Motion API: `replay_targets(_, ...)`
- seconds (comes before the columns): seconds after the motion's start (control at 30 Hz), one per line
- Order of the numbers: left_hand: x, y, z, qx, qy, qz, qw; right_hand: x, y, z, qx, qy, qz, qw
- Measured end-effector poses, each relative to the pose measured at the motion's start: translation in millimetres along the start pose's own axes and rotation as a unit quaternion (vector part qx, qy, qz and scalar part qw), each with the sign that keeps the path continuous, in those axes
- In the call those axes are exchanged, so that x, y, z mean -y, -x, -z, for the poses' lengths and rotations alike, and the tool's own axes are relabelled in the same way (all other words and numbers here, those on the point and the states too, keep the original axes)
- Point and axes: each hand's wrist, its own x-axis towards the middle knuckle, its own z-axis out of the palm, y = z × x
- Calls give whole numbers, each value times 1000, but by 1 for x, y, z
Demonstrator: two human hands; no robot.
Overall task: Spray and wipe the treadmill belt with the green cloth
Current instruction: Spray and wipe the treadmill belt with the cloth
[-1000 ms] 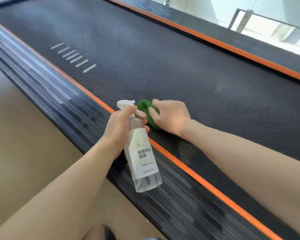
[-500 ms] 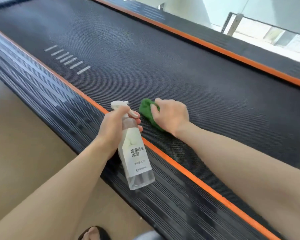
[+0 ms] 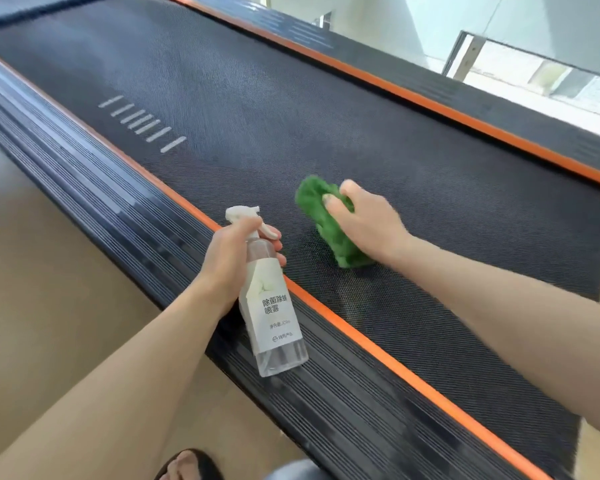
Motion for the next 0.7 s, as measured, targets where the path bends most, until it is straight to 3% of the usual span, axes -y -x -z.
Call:
replay_targets(0.03,0,0,0,-3,2,3,1000,7,-13,-12,11,-19,-5,1000)
replay_targets(0.13,2,-2,1,-12,8,3,1000,21,-22,-56,16,168,60,984)
replay_targets(0.2,2,-4,2,-8,8,0,1000,23,-17,-69,-27,223,75,972)
replay_targets(0.5,2,-5,4,12,15,1,1000,-26,98,-26,-6,169,163,972)
replay_targets(0.63,5,-7,3,6,9,-5,1000,-37,73,-28,-33,183,273,944)
replay_targets(0.7,5,-8,3,-2,1,-5,1000,-35,37,-34,-75,207,235,947)
